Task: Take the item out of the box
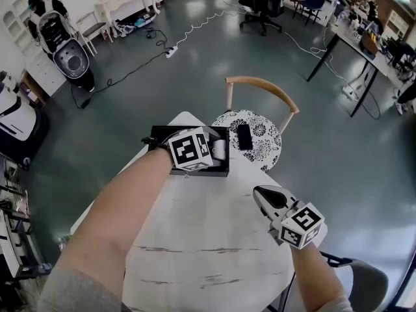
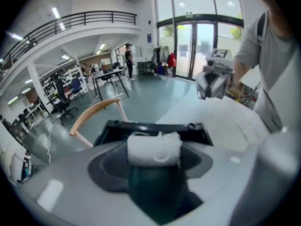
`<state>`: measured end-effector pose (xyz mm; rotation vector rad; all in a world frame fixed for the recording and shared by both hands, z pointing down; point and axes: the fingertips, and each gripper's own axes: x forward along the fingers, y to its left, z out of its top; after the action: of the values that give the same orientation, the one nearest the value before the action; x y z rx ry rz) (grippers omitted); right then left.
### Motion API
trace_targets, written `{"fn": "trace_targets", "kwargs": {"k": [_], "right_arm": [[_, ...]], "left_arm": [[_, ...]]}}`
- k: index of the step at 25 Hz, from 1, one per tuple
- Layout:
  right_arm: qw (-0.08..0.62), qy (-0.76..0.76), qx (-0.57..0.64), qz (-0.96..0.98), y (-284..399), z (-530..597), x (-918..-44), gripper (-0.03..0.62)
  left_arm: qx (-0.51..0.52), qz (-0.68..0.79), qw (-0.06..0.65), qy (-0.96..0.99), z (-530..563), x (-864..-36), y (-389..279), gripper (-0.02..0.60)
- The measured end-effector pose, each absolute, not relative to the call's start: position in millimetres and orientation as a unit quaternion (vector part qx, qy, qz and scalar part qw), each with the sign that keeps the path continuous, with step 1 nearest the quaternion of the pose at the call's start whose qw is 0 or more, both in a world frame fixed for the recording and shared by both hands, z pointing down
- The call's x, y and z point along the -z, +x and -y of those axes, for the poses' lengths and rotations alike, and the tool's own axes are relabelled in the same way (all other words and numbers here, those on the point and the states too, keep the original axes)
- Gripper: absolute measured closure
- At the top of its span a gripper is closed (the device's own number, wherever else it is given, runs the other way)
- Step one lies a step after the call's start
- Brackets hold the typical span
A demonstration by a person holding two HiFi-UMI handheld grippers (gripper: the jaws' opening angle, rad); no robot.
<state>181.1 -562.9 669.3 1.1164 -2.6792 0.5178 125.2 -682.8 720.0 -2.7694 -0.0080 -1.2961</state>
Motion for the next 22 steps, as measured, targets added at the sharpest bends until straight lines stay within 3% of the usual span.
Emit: {"fn": "trace_targets", "kwargs": {"k": [22], "right_arm": [[0.099, 0.393, -0.137, 0.904, 167.3, 546.4, -579.5, 0.585]], "left_arm": [[0.337, -0.089, 0.053, -0.936, 676.6, -567.5, 88.9, 0.287]]}}
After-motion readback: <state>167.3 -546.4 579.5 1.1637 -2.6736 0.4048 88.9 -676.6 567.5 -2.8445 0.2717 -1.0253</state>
